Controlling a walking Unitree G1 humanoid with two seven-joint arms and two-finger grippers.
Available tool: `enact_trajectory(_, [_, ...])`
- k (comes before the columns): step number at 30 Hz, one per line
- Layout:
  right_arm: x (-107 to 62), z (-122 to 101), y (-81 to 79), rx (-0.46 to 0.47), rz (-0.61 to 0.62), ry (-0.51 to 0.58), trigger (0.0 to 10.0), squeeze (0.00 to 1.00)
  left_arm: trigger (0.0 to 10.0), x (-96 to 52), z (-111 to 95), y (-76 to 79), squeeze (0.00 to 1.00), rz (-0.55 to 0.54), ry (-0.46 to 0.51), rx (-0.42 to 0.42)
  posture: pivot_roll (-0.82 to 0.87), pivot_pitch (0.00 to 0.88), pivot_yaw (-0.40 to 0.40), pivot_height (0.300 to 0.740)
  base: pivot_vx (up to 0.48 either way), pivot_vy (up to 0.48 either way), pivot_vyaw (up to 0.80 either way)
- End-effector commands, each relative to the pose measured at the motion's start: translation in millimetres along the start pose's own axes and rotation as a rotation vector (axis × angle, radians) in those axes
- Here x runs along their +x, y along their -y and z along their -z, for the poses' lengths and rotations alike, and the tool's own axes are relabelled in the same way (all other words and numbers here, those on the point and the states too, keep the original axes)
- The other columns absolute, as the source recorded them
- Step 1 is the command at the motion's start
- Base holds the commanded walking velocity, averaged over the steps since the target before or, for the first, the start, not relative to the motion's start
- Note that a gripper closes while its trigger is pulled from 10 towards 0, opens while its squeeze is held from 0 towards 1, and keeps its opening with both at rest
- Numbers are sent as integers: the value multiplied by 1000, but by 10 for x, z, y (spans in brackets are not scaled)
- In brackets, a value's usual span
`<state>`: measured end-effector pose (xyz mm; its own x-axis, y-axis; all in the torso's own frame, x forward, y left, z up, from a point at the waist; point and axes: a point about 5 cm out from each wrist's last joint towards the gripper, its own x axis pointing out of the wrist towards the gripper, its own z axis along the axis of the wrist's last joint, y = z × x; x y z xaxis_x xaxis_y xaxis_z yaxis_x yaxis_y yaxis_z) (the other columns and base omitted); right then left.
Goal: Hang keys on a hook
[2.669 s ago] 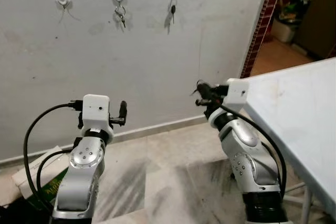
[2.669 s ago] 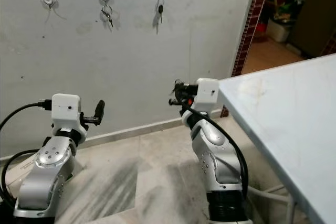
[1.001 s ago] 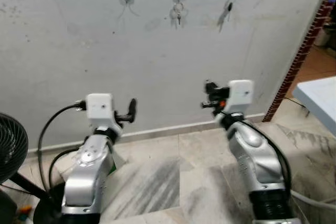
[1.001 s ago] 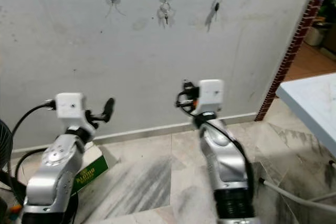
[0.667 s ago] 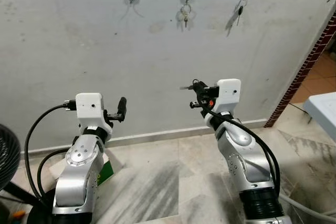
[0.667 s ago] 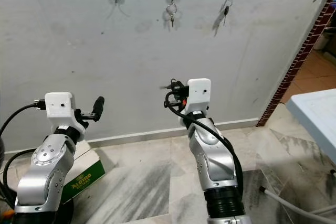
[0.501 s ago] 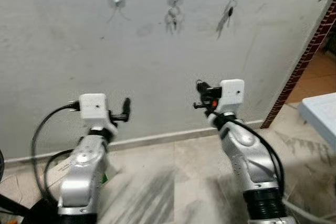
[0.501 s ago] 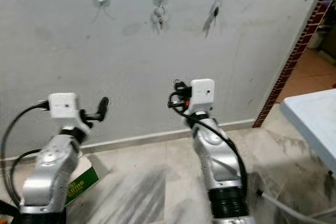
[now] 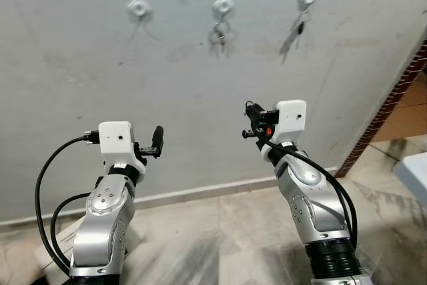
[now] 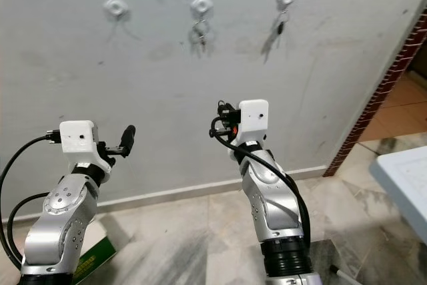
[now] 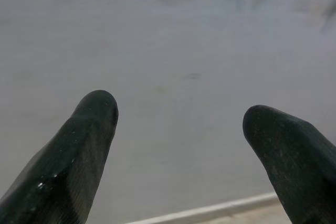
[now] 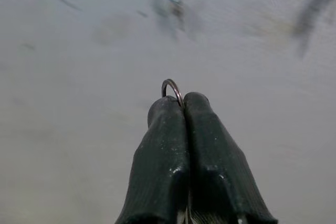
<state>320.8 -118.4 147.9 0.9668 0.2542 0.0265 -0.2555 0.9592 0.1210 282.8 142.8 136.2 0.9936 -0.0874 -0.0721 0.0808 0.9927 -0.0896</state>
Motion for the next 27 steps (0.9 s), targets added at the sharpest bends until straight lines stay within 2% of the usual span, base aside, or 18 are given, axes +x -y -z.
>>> enact_trajectory(1, [43,-78,-116,9,-39,32,10000,0,10000,-11,-39,-123,0,-42,8,19,73,0,20,740,341,337,0])
enact_trajectory(16, [60,-80,-117,11,-40,35,10000,0,10000,3,-37,-119,0,-42,2,22,79,0,21,740,308,368,0])
enact_trajectory(27, [62,-89,-100,8,-35,40,10000,0,10000,23,-45,-68,0,-25,14,42,84,0,18,740,0,0,0])
